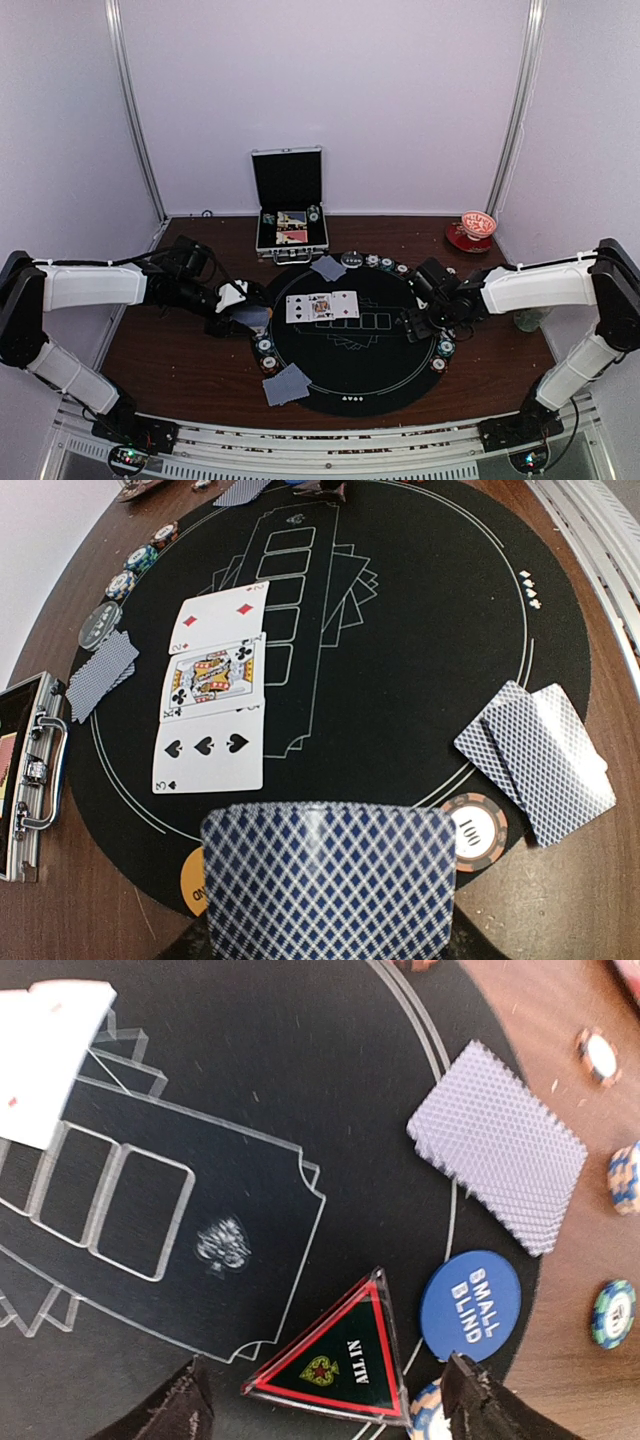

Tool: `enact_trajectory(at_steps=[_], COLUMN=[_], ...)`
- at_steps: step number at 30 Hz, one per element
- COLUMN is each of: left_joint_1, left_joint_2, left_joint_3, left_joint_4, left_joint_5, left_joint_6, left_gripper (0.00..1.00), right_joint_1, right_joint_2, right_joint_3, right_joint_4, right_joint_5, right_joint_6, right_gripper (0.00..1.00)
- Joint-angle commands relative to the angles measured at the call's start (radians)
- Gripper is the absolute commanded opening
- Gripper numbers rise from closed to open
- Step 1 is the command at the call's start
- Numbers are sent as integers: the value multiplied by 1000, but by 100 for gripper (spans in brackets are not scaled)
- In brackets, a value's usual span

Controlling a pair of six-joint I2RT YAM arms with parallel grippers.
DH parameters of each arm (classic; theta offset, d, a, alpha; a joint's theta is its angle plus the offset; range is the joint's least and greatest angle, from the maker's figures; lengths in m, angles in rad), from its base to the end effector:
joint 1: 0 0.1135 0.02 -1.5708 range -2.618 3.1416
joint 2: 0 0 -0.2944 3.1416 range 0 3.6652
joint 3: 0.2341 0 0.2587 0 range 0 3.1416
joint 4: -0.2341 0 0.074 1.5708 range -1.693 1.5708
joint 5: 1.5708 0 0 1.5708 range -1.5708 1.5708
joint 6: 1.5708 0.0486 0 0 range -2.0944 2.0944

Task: Distribute texas hold em gaming equipment
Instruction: Place the all-in button in the small blind area, then pick up the poker card from the face-down deck piles.

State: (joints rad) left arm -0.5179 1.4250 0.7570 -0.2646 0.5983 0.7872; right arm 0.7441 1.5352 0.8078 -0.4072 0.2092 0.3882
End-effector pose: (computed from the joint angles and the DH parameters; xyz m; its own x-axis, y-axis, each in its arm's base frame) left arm 0.2297 -0.1624 0.2043 0.0037 0.6715 -0.7410 0.9889 0.1078 0.1027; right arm 0.2193 0.1881 0.1751 -0.8435 -0.2733 -0.4623 -0.3011 0.9535 -0.0143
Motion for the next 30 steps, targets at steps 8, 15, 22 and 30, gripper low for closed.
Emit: enact_trajectory(at_steps=[8, 15, 22, 30], left_joint_1=[2, 1, 1, 1], left_joint_2=[0, -16, -33, -34], left_joint_3=[10, 8, 4, 4], left_joint_4=[2, -4, -7, -10], left_joint_5=[11, 20, 28, 35], left_joint_6=[4, 7, 7, 11], left_gripper=[56, 56, 56, 56], right_joint_1=[186, 303, 344, 345], right_joint_2=[-179, -17, 216, 382], right_joint_3=[98, 213, 390, 504], right_joint_4=[188, 452, 519, 569], right_joint_5=[-97, -243, -269, -308], right_joint_6=[66, 154, 205, 258], right_gripper=[100, 100, 100, 100])
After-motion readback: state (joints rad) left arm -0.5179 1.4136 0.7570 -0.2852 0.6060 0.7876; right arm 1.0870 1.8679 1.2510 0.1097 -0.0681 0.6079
